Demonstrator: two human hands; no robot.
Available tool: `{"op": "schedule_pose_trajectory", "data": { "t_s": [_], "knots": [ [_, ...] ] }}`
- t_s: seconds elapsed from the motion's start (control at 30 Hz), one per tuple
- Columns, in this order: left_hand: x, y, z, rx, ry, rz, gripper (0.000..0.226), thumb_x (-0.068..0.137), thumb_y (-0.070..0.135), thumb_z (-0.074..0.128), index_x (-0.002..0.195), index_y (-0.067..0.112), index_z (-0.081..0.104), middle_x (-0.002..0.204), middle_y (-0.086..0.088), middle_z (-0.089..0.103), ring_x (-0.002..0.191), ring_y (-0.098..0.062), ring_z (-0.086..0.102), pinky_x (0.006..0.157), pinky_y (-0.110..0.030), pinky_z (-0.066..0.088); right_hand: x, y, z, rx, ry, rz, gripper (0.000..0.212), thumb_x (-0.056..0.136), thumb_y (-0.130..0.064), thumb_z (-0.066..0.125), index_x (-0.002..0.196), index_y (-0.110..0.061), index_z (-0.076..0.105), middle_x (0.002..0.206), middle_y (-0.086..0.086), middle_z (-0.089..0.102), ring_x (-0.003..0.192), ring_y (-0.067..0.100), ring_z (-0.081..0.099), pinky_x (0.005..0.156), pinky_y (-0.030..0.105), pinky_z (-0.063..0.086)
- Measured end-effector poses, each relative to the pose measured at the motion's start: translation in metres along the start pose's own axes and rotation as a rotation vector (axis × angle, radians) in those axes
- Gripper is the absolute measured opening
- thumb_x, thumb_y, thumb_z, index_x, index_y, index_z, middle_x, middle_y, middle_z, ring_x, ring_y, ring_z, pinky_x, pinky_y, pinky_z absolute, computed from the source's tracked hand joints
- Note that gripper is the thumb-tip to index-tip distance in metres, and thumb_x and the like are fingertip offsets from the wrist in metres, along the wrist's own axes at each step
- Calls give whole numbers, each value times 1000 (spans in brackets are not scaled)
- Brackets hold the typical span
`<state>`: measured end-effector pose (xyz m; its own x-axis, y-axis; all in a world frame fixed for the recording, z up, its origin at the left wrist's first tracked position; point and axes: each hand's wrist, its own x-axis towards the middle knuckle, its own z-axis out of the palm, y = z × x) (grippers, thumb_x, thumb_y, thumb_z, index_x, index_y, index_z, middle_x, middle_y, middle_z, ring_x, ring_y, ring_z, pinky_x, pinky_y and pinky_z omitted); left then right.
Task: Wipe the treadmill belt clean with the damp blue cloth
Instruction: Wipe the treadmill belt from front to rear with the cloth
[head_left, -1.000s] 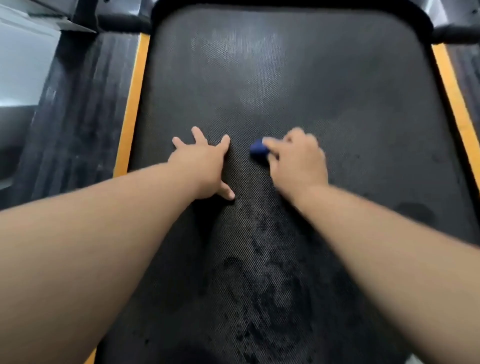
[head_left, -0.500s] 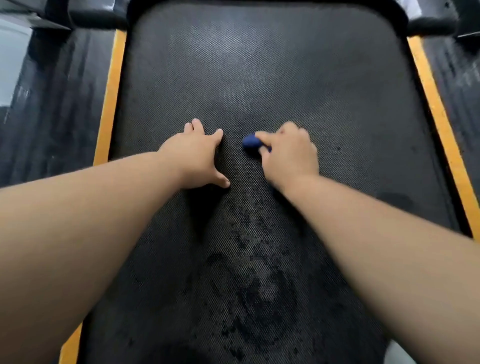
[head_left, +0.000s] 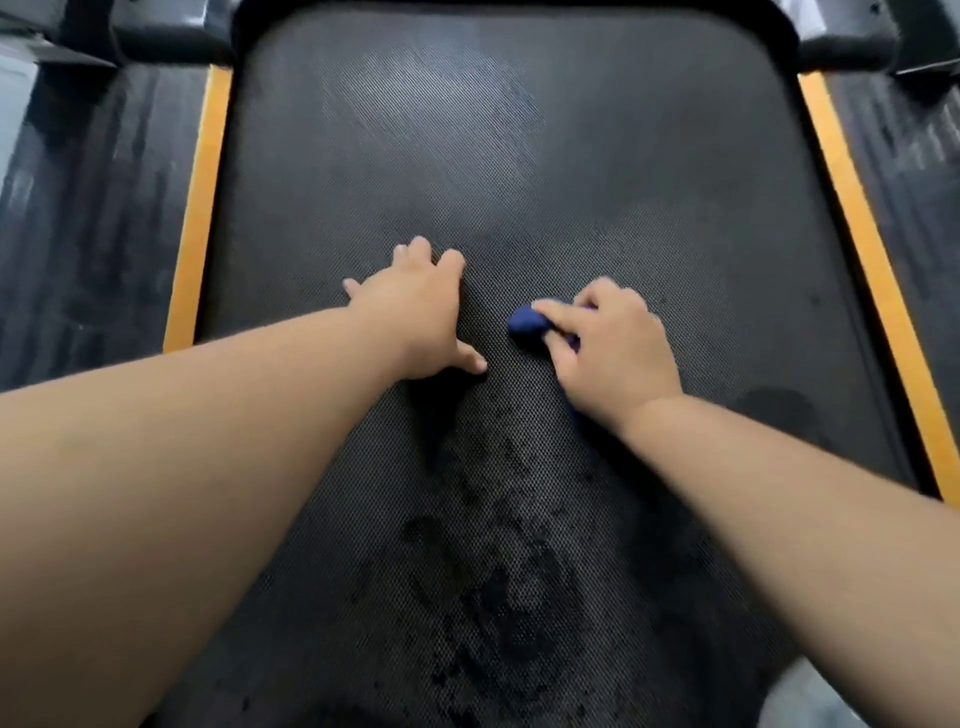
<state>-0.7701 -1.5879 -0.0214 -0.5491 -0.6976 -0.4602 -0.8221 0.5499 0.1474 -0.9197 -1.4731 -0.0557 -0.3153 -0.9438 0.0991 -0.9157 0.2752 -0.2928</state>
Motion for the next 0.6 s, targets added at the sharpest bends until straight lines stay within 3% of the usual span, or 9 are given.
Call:
{"op": "schedule_pose_trajectory", "data": {
  "t_s": [0.1,0.17,0.4,0.5,0.6],
  "knots": [
    [0,-1,1,26,-26,-2,107,65,63,73,149,39,12,154,-11,5,141,-37,19,104,-69,23,62,-8,0,-46,-57,200,29,91,-38,52,118,-41,62,118,7,50,113,31,47,93,42,42],
    [1,0,-1,32,-41,-4,106,66,63,72,149,40,10,155,-11,2,141,-37,16,104,-70,22,76,-16,-2,-40,-77,288,29,92,-37,50,118,-40,62,122,7,47,117,30,44,95,41,39],
    [0,5,-7,38,-94,-24,106,69,61,72,149,40,6,156,-13,-5,144,-36,6,103,-71,23,-36,-6,-13,-24,-37,38,27,78,-26,69,104,-29,72,98,4,60,85,33,55,70,41,46],
    [2,7,-5,57,-97,-32,106,68,63,71,149,41,6,156,-12,-6,143,-38,10,104,-68,26,1,-5,-8,-81,-36,6,24,84,-26,60,105,-28,71,113,-1,57,100,31,50,80,40,42],
    [6,2,2,79,-69,-26,108,65,65,72,149,42,7,156,-12,-4,142,-39,14,104,-65,29,49,-12,-2,-65,-31,141,27,91,-27,52,114,-32,65,127,-5,48,114,26,42,93,37,37]
  ]
}}
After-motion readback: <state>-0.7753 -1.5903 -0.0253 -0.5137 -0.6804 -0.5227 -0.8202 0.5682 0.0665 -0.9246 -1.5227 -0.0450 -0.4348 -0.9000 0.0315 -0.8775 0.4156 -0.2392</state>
